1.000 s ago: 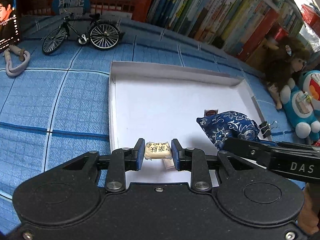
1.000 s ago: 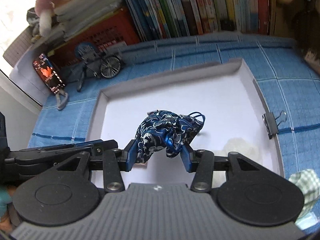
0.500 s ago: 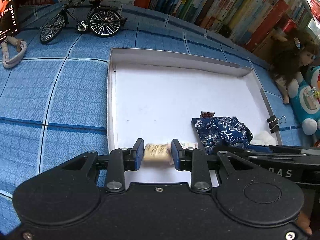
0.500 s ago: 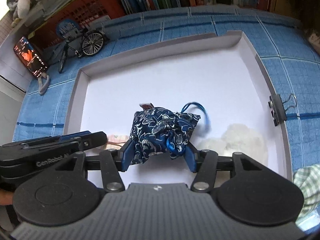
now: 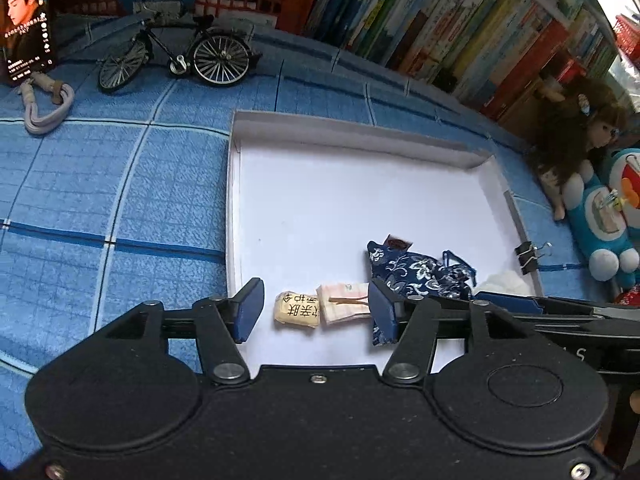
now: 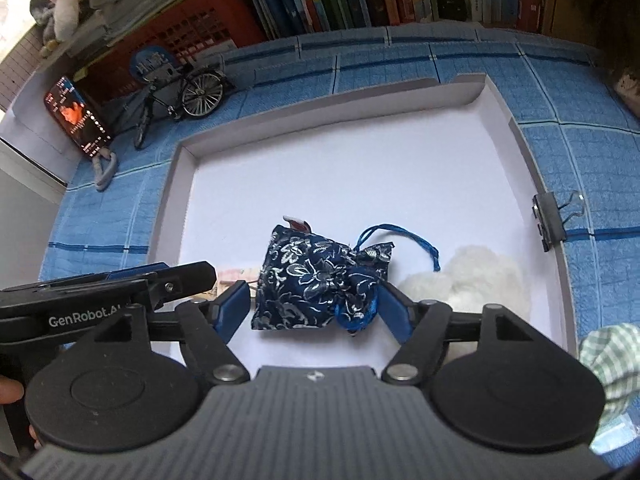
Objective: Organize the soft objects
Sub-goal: 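Lower and open right tool to drop pouch in tray while left tool releases tile, then withdraw both open tools from the tray toward the soft items on the table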
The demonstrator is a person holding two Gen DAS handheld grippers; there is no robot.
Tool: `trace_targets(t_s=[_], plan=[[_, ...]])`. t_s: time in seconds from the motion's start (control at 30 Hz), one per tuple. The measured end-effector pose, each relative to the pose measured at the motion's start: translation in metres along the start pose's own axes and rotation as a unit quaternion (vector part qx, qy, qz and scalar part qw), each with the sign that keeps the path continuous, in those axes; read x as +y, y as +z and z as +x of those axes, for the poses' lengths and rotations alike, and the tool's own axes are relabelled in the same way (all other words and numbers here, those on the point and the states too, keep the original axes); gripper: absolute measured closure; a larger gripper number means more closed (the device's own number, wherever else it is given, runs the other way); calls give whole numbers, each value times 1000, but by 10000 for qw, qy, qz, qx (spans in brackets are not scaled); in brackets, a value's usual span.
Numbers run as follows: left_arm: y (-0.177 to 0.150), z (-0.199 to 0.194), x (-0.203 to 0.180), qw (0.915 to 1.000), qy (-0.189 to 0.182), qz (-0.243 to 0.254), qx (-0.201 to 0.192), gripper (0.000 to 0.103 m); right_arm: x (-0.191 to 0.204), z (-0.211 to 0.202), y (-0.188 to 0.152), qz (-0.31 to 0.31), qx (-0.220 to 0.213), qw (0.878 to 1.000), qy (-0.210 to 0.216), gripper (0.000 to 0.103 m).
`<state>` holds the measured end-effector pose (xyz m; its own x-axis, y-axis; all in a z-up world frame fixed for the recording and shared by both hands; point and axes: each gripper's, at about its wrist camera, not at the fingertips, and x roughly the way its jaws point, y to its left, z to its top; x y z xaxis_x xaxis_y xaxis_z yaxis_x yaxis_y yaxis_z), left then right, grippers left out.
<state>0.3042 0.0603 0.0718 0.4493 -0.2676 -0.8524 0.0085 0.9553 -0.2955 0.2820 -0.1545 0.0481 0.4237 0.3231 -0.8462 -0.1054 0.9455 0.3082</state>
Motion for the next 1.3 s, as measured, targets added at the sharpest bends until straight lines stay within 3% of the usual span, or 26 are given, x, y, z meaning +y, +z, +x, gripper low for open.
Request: trace_targets(t_s=[0.27, 0.63, 0.97, 1.3], plan=[[-9, -32, -2, 9995, -31, 90, -315, 45, 9, -34, -9, -218, -453, 9987, -34, 20], [-47, -81, -10, 9948, -201, 502, -862, 40, 18, -84, -43, -798, -1154, 9901, -65, 17], [-95, -115, -15, 9850, -394, 830, -1461, 35, 17, -119, -81, -1009, -1689, 9803, 178, 15], [-142, -134, -21, 9736, -452, 1151, -1919, 33, 17, -141, -124, -1378, -2121, 9674, 125, 12]])
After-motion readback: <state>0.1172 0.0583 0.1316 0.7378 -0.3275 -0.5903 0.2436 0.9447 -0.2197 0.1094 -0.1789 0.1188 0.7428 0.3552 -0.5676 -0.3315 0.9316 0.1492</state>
